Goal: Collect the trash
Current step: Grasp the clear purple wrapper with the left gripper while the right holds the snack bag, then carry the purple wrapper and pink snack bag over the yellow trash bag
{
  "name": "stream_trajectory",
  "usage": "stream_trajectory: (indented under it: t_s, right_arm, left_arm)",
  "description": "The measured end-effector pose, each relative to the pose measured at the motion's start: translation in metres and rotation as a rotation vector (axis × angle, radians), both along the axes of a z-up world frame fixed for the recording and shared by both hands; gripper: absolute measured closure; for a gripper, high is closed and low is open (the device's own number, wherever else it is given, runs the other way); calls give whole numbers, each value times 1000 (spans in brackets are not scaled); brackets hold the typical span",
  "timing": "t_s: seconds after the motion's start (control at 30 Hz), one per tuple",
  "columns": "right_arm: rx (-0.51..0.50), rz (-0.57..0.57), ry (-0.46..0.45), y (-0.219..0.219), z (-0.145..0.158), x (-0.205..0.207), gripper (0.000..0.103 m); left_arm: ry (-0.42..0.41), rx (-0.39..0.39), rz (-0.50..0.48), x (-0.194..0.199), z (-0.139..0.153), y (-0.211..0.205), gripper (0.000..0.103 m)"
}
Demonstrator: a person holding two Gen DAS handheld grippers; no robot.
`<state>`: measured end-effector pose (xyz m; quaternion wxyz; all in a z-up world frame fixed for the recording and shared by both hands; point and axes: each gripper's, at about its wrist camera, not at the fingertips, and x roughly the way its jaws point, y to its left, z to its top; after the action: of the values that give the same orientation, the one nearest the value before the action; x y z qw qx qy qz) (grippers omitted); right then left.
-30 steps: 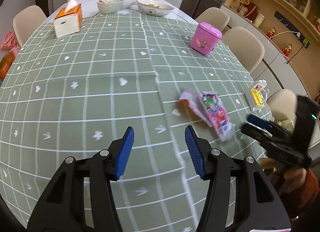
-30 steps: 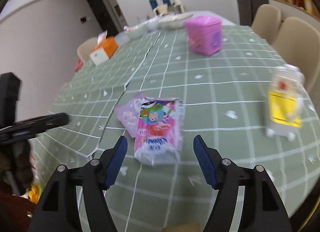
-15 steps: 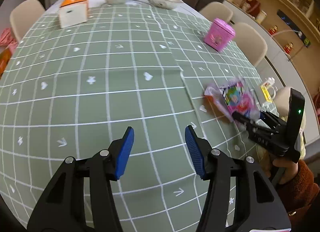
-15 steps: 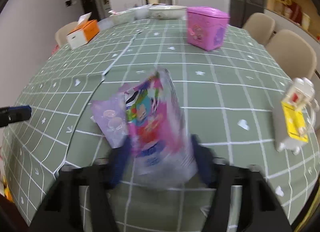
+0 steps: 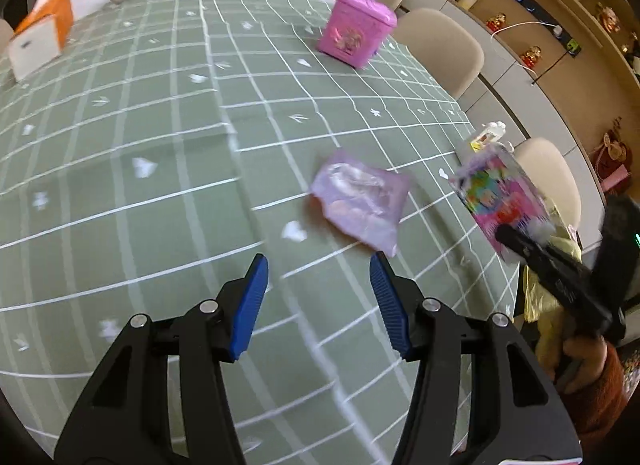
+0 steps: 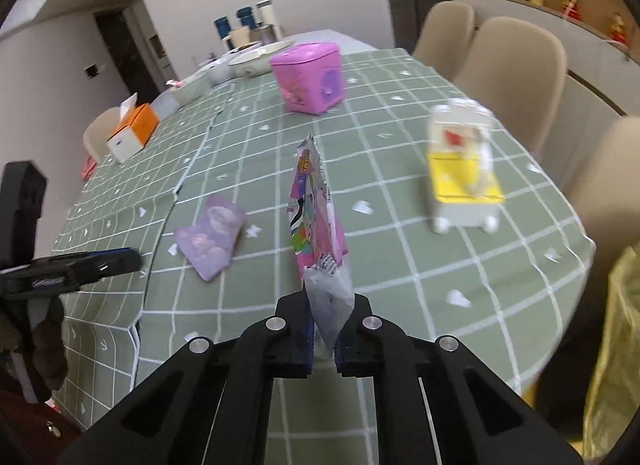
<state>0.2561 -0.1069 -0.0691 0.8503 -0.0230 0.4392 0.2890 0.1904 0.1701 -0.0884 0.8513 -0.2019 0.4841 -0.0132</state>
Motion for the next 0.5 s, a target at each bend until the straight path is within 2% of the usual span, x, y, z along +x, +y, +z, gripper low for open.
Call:
stream_trajectory:
  t_s: [0.2, 0.23, 0.3, 0.43, 0.5]
  right_arm:
    - [-26, -25, -40, -21, 16, -15, 94]
    - [-29, -26, -43, -24, 19, -17, 94]
    - [-33, -23, -45, -29, 23, -21, 94]
    - [-45, -15, -60, -40, 31, -25, 94]
    - [-46, -11, -69, -46, 35, -26, 94]
  left_arm:
    - [12, 10, 96, 30, -7, -14, 53]
    - [14, 11, 104, 34, -8, -15, 55]
    - [28, 18, 111, 44, -11, -22, 62]
    - [43, 45, 102, 54, -17, -35, 96]
    - [31, 35, 99, 55, -15, -40, 98]
